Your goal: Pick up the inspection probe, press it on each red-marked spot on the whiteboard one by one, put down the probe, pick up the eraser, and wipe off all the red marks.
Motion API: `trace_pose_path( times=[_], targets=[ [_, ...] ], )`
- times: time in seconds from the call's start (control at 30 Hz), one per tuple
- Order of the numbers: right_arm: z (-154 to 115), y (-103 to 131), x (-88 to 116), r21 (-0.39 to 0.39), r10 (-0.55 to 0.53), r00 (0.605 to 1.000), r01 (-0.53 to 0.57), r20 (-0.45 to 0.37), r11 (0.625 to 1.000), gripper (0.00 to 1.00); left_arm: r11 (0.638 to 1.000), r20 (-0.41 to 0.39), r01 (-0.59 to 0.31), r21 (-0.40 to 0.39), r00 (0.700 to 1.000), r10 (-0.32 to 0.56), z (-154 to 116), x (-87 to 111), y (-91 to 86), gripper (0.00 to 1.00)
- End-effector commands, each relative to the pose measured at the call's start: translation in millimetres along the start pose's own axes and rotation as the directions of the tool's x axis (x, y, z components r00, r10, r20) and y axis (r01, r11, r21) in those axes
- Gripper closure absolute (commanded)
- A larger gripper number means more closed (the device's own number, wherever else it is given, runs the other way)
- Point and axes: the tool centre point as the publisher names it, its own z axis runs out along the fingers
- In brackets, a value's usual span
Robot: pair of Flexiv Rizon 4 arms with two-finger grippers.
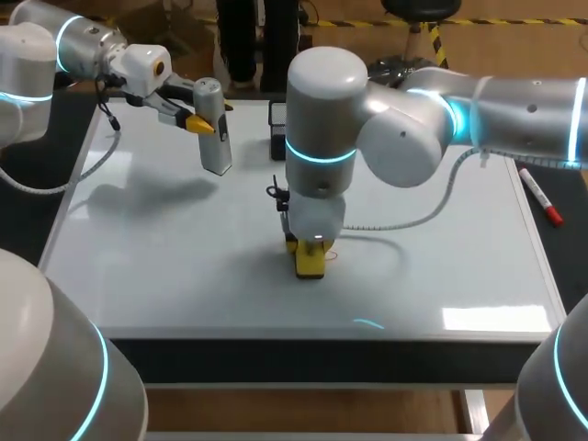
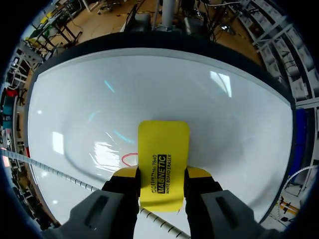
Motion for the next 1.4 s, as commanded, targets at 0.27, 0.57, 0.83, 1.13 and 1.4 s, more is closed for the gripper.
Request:
trace_pose_path(
  times=[0.27, 0.57, 0.83, 1.13, 1.4],
  targets=[
    [10.7, 0.4, 39.6, -0.013, 0.076, 0.997, -0.076, -0.002, 0.997, 1.0, 1.0, -0.003, 0.001, -0.002, 1.0, -0.001, -0.8, -0.1, -1.8, 1.0],
    [9.2, 4.8, 64.3, -0.023, 0.115, 0.993, -0.116, -0.02, 0.993, 1.0, 1.0, -0.003, 0.001, -0.002, 1.0, -0.001, -0.8, -0.1, -1.8, 1.0],
    [3.4, 7.5, 75.0, -0.029, 0.128, 0.991, -0.129, -0.036, 0.991, 1.0, 1.0, -0.003, 0.001, -0.002, 1.0, -0.001, -0.8, -0.1, -1.8, 1.0],
    [-19.1, 11.5, 78.1, 0.005, 0.1, 0.993, -0.1, -0.06, 0.995, 1.0, 1.0, -0.003, 0.001, -0.002, 1.0, -0.001, -0.8, -0.1, -1.8, 1.0],
    [-42.8, 9.7, 80.5, 0.026, 0.057, 0.996, -0.056, -0.073, 0.998, 1.0, 1.0, -0.003, 0.001, -0.002, 1.0, -0.001, -0.8, -0.1, -1.8, 1.0]
  ],
)
